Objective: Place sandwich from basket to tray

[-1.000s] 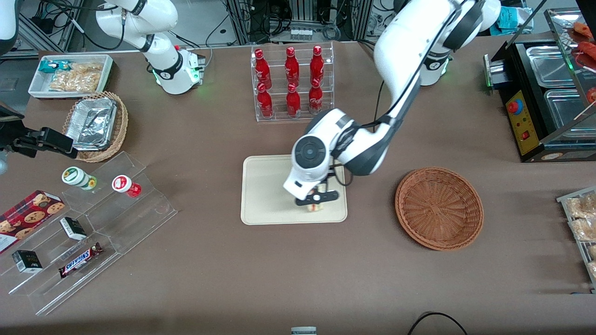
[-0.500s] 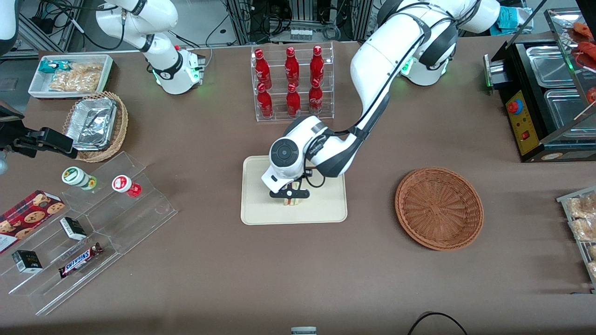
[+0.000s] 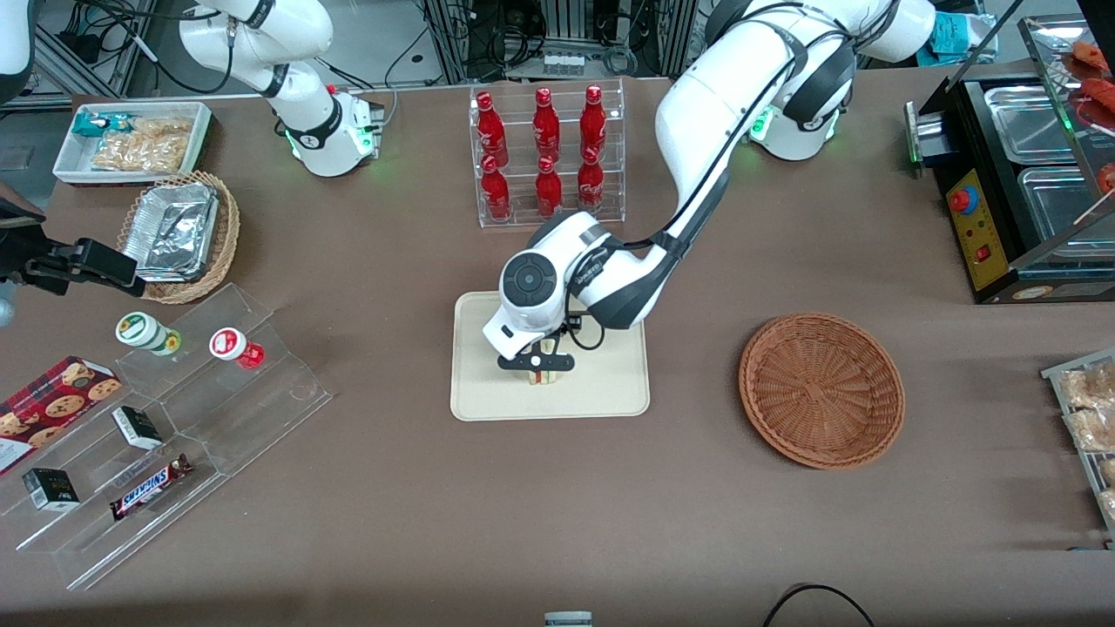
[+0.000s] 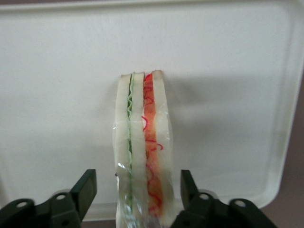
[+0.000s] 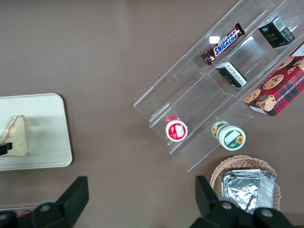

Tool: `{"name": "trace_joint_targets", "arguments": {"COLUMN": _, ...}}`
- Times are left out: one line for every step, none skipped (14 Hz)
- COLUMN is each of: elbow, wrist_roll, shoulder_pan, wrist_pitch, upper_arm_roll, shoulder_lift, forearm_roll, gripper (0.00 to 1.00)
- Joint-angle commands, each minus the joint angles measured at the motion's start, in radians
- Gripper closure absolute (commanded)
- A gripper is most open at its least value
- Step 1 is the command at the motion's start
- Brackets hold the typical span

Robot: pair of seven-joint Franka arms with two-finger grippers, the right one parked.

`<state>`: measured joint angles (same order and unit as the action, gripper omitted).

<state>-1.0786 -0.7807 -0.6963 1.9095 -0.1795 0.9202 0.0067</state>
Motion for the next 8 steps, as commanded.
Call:
{"name": "trace_joint_targets", "arguments": {"elbow": -0.014, "wrist_roll": 0.005, "shoulder_pan": 0.044, "wrist_pitch": -0.088, "upper_arm_roll": 0.011, "shoulder_lift": -0.112, "forearm_roll": 0.001, "gripper": 0.0}}
{"name": "trace_joint_targets", "arguments": {"elbow": -0.015, "wrist_roll": 0.014, "shoulder_pan": 0.081, "wrist_pitch": -0.121, "upper_arm_roll": 0.011, "shoulder_lift": -0.144, "forearm_roll": 0.004, "gripper": 0.0}}
{"name": "trace_joint_targets", "arguments": {"elbow": -0.029, "wrist_roll": 0.021, "shoulder_pan": 0.13, "wrist_pitch": -0.166, "upper_arm_roll": 0.011, "shoulder_lift": -0.184, "forearm_roll": 0.006, "gripper": 0.0}}
{"name": "trace_joint_targets", "arguments": {"elbow": -0.055, "wrist_roll": 0.035, "shoulder_pan": 0.174, "wrist_pitch": -0.205, "upper_arm_roll": 0.009, "shoulder_lift": -0.225, "forearm_roll": 0.006, "gripper": 0.0}}
{"name": "trace_joint_targets", "arguments": {"elbow": -0.108, "wrist_roll": 0.085, "shoulder_pan": 0.211, "wrist_pitch": -0.227, "upper_arm_roll": 0.009, "shoulder_lift": -0.277, "forearm_roll": 0.006, "gripper": 0.0}}
{"name": "trace_joint_targets", "arguments": {"elbow": -0.188, "wrist_roll": 0.162, "shoulder_pan": 0.253, "wrist_pitch": -0.231, "upper_arm_roll": 0.009, "shoulder_lift": -0.344, "forearm_roll": 0.003, "gripper": 0.0}}
{"name": "trace_joint_targets", "arguments": {"elbow": -0.278, "wrist_roll": 0.242, "shoulder_pan": 0.309, "wrist_pitch": -0.233, "upper_arm_roll": 0.009, "shoulder_lift": -0.419, "forearm_roll": 0.003, "gripper": 0.0}}
{"name": "trace_joint_targets", "arguments": {"elbow": -0.359, "wrist_roll": 0.305, "shoulder_pan": 0.355, "wrist_pitch": -0.231, "upper_arm_roll": 0.009, "shoulder_lift": -0.492, "forearm_roll": -0.004, "gripper": 0.0}}
